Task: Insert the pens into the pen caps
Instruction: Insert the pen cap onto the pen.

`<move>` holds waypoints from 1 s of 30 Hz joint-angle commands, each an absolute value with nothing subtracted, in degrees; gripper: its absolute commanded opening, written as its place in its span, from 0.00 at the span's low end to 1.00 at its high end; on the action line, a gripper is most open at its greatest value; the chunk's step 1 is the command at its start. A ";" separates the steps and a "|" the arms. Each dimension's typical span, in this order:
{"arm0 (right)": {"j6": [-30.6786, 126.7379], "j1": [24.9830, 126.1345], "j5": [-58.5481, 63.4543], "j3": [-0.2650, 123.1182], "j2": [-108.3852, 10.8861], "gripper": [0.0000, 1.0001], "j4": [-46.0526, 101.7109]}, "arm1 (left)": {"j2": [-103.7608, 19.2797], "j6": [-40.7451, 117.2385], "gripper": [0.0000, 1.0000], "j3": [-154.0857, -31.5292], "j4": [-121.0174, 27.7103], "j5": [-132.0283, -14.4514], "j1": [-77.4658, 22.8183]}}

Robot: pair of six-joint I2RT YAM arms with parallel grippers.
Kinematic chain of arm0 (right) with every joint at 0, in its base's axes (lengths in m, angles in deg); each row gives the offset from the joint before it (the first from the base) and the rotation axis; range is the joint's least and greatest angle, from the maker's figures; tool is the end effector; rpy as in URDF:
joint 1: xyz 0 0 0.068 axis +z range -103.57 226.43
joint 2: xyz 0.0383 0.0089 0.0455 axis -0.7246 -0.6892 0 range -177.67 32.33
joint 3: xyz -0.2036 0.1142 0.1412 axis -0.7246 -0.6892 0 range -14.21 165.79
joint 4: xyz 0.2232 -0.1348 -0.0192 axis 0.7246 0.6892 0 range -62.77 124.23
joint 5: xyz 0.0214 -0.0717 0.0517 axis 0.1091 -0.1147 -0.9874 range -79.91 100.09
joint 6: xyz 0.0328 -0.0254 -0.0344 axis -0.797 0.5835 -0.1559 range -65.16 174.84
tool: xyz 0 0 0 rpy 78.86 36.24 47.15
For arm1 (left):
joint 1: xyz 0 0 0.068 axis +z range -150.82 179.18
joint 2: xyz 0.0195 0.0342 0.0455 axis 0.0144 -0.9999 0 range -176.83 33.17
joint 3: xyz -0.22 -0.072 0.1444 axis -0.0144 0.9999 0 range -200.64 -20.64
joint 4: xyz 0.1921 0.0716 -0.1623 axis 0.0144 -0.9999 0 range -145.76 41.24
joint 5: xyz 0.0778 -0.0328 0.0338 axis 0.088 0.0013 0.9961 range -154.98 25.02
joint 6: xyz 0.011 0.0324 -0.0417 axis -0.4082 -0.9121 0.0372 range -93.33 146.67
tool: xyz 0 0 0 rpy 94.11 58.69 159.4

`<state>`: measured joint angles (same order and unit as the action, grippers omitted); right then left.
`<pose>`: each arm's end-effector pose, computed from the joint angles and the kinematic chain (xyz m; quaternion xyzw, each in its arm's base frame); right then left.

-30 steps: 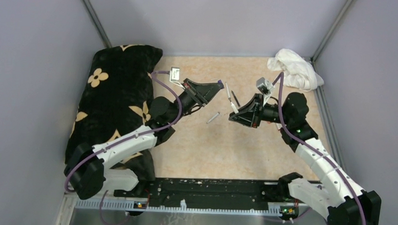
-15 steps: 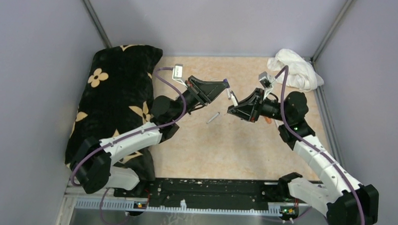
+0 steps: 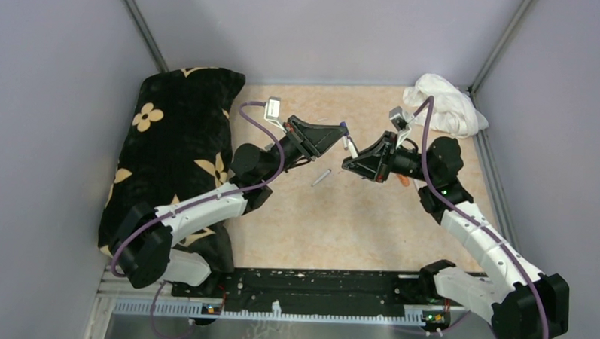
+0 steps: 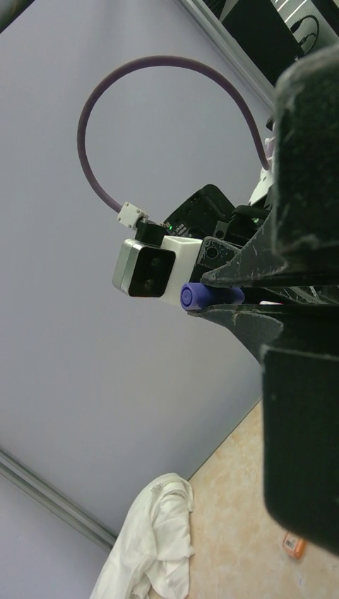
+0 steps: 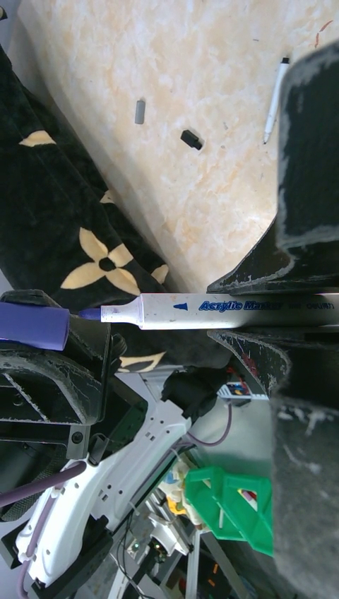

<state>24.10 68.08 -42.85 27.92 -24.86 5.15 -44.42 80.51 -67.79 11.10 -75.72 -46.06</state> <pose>0.1976 0.1090 0.3413 -0.2858 0.6177 0.5610 0.4713 0.2064 -0.2176 0.3524 0.0429 0.5068 -0.6848 0.5220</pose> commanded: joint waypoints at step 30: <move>22.77 68.69 -42.85 30.76 -24.93 0.00 -0.14 | -45.05 80.43 0.00 -67.63 12.94 -76.85 -45.96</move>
<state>23.18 68.08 -43.12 27.92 -24.86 2.76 -44.42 80.60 -67.77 11.29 -75.76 -46.06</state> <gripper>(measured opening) 0.130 0.093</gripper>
